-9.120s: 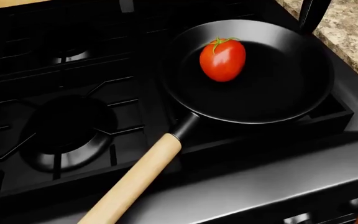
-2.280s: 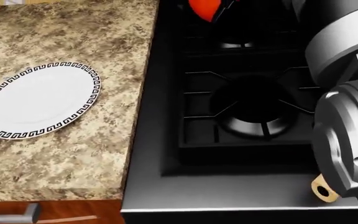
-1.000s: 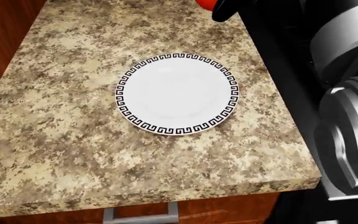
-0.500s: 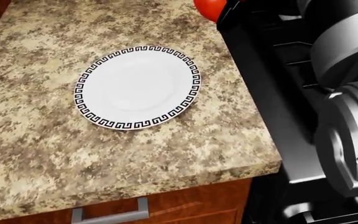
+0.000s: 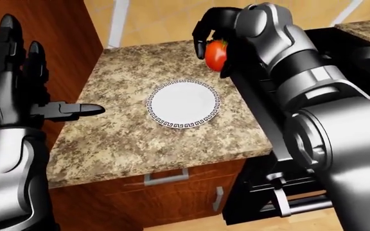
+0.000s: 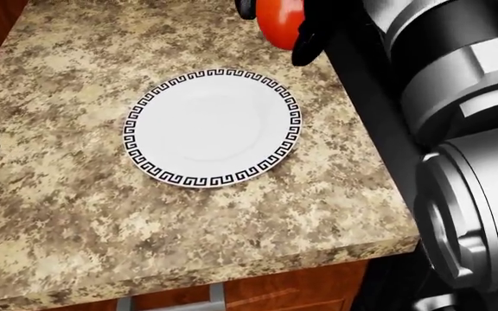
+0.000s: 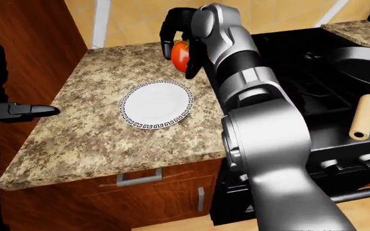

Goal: Pick the tomato from the pan and place it on the plate.

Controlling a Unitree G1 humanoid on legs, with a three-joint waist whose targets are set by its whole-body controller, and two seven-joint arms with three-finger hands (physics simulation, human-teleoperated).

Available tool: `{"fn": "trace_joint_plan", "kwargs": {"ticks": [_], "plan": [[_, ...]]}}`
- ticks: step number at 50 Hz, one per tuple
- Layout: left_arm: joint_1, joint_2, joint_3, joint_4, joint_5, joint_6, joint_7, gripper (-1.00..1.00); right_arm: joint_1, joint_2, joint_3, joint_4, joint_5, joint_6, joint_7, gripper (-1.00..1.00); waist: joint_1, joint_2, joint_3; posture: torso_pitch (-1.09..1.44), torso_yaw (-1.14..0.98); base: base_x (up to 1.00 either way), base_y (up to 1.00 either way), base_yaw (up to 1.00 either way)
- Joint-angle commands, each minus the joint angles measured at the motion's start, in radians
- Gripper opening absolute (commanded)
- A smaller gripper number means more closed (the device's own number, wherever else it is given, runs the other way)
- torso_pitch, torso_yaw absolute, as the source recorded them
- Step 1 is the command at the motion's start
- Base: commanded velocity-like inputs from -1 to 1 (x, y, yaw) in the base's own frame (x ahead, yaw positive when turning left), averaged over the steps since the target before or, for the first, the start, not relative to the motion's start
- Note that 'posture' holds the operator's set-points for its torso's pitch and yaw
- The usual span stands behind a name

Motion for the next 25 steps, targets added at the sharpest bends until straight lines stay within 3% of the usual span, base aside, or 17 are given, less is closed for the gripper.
{"fn": "trace_joint_plan", "kwargs": {"ticks": [1, 25], "plan": [[-0.023, 0.017, 0.013, -0.029, -0.001, -0.027, 0.003, 1.0, -0.04, -0.004, -0.007, -0.041, -0.009, -0.018, -0.033, -1.0, -0.001, 0.006, -0.03, 0.0, 0.0, 0.0, 0.0, 0.0], [-0.011, 0.015, 0.02, -0.023, -0.002, -0.038, -0.002, 1.0, -0.01, 0.111, -0.003, -0.038, -0.041, -0.031, -0.091, -1.0, -0.001, 0.014, -0.031, 0.0, 0.0, 0.0, 0.0, 0.0]]}}
